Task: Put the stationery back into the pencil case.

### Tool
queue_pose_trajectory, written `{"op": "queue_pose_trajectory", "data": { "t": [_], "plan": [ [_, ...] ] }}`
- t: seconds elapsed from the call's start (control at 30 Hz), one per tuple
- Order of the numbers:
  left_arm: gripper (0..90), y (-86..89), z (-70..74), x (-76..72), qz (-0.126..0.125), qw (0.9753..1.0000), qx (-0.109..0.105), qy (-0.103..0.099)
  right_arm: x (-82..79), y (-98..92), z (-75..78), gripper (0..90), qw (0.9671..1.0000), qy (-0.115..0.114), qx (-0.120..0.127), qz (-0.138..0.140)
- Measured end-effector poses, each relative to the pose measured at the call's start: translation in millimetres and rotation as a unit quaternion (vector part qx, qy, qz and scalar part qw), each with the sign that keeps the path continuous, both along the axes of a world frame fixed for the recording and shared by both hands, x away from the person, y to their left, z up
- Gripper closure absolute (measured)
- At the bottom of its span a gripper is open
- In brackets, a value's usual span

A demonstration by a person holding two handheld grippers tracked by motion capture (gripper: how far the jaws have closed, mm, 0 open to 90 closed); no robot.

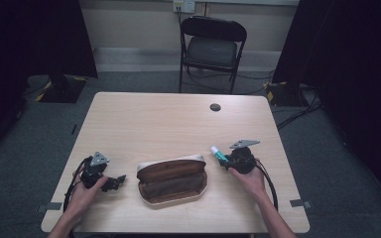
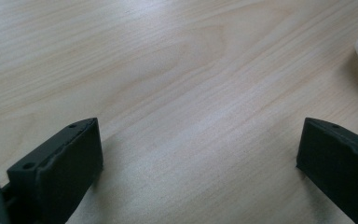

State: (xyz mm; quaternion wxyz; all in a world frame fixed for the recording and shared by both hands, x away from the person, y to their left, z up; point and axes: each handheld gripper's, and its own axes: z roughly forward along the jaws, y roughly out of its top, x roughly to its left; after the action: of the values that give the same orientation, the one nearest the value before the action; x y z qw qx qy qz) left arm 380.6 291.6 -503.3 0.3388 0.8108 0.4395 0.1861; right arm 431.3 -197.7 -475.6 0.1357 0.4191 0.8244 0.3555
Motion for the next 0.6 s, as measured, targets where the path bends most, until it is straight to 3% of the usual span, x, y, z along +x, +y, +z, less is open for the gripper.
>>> {"op": "queue_pose_trajectory", "data": {
  "t": [0.6],
  "plan": [
    [0.0, -0.1, -0.1, 0.0, 0.000, 1.0000, -0.001, 0.000, -5.1, -10.8, 11.7, 66.5, 0.9996, -0.017, 0.021, -0.005]
  ]
}}
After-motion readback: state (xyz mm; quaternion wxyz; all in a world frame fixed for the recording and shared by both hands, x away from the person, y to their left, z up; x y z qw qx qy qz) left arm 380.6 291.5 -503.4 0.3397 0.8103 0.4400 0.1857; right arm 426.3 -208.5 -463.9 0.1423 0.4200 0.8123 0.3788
